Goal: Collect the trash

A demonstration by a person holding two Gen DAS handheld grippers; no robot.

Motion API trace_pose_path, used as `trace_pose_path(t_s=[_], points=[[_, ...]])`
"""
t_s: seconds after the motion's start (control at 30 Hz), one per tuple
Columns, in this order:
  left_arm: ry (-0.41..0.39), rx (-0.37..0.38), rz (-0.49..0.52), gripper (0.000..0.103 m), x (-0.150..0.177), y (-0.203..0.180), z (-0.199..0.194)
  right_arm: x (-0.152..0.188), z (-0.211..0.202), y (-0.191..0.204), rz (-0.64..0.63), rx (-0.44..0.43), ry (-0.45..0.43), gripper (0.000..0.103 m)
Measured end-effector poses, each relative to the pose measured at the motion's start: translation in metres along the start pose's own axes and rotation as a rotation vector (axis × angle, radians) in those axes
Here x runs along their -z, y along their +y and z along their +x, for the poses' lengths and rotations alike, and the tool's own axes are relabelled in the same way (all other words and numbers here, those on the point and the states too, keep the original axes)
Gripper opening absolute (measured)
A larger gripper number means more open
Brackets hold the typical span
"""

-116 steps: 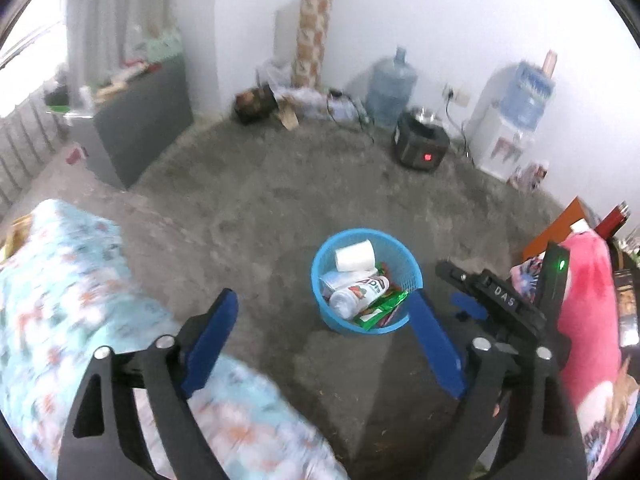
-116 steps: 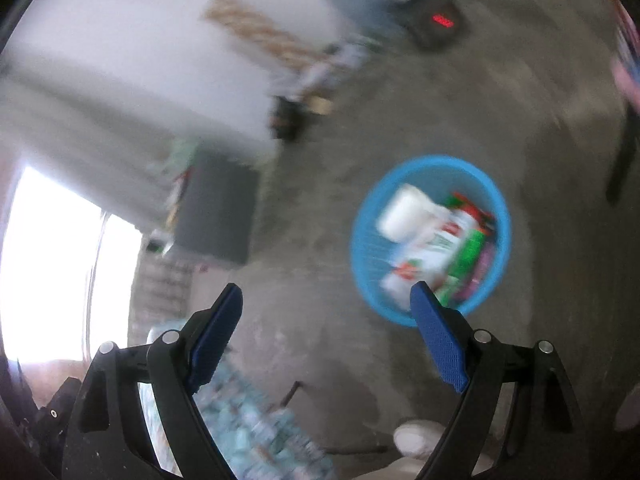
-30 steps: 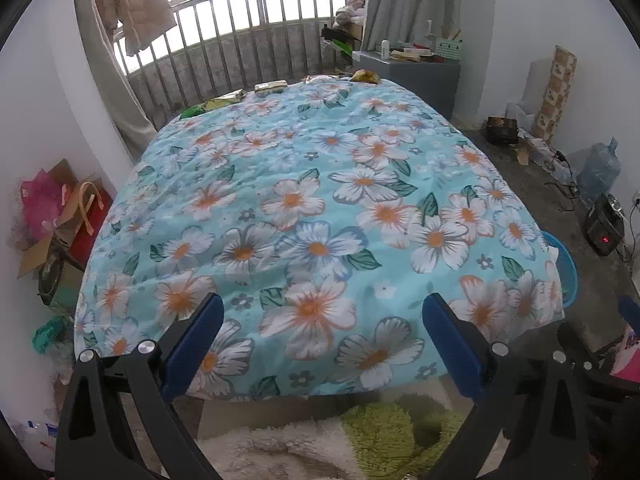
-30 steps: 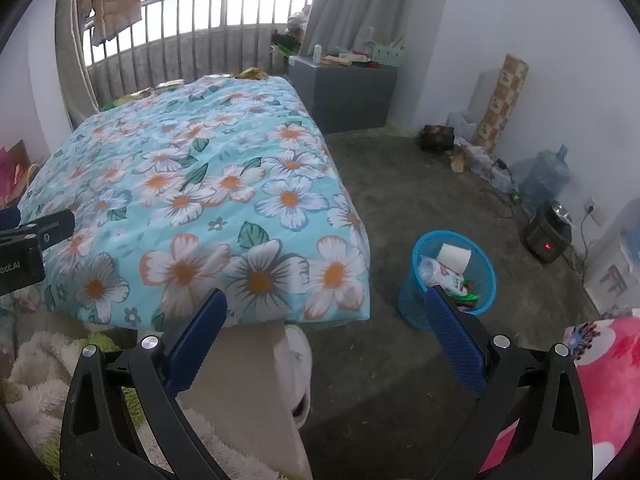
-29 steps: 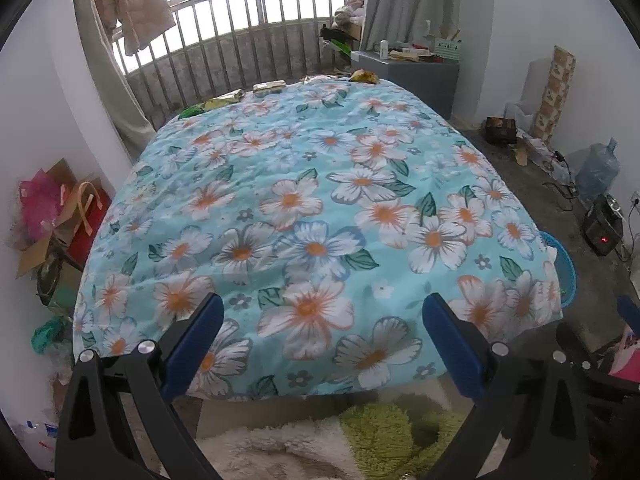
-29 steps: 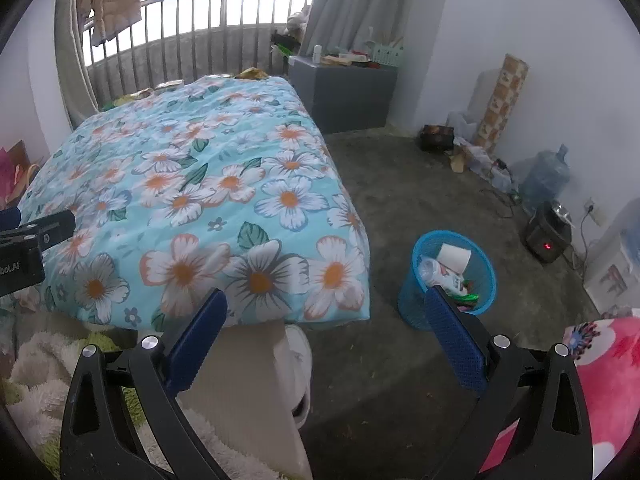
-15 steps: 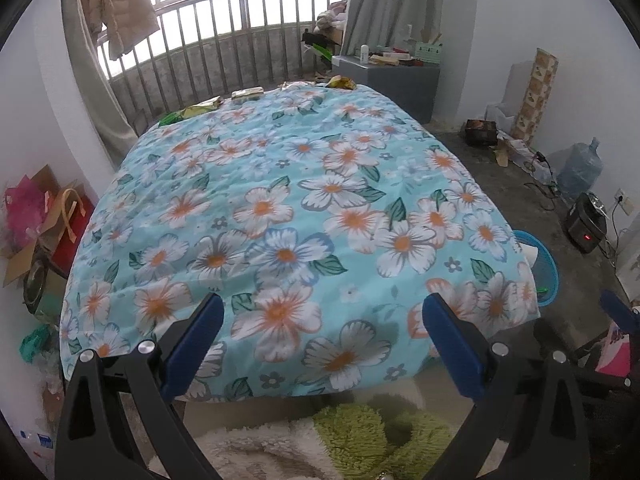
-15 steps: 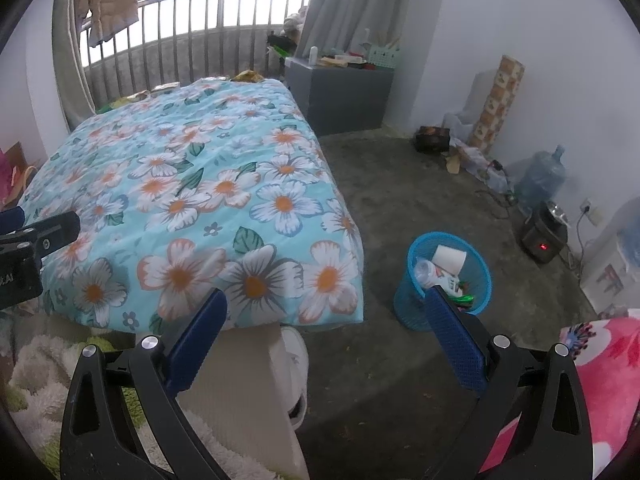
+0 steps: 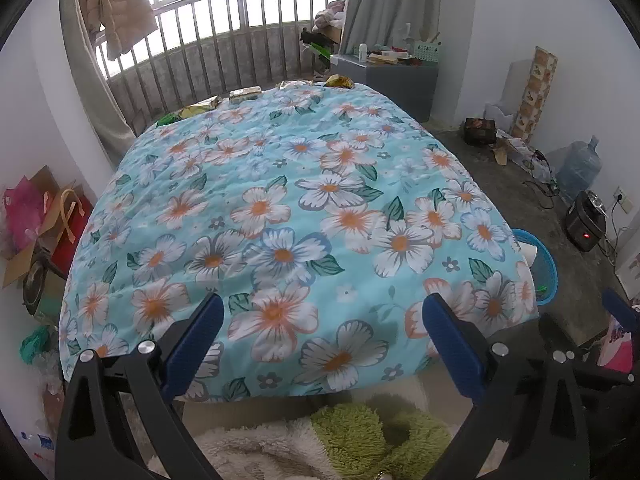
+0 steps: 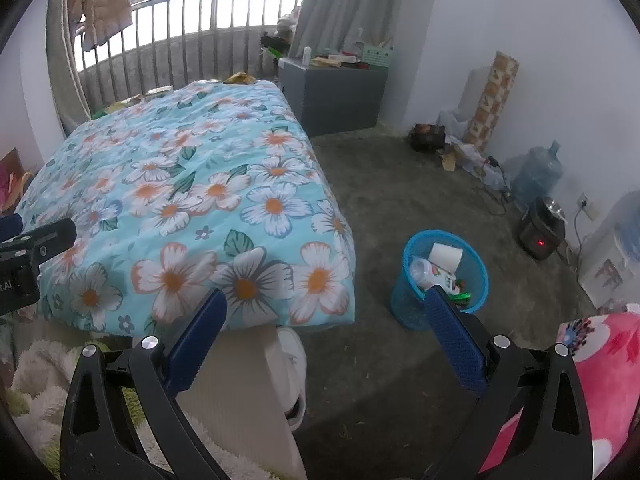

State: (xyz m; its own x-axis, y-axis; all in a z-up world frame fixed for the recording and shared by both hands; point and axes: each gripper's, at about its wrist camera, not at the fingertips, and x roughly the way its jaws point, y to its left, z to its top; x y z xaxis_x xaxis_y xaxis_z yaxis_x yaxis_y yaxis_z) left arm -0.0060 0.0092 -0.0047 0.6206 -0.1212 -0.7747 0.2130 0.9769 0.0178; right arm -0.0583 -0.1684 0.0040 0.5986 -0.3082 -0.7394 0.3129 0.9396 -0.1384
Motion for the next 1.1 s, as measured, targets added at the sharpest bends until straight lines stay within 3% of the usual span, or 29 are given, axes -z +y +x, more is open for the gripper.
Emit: trace_pose_path(t_s=[1.1], points=[[0.015,-0.01,-0.004,0.097,0.0042,0.0031,0.003,-0.0002,0.0002,-0.0024,0.003,-0.002,0.0,0.095]])
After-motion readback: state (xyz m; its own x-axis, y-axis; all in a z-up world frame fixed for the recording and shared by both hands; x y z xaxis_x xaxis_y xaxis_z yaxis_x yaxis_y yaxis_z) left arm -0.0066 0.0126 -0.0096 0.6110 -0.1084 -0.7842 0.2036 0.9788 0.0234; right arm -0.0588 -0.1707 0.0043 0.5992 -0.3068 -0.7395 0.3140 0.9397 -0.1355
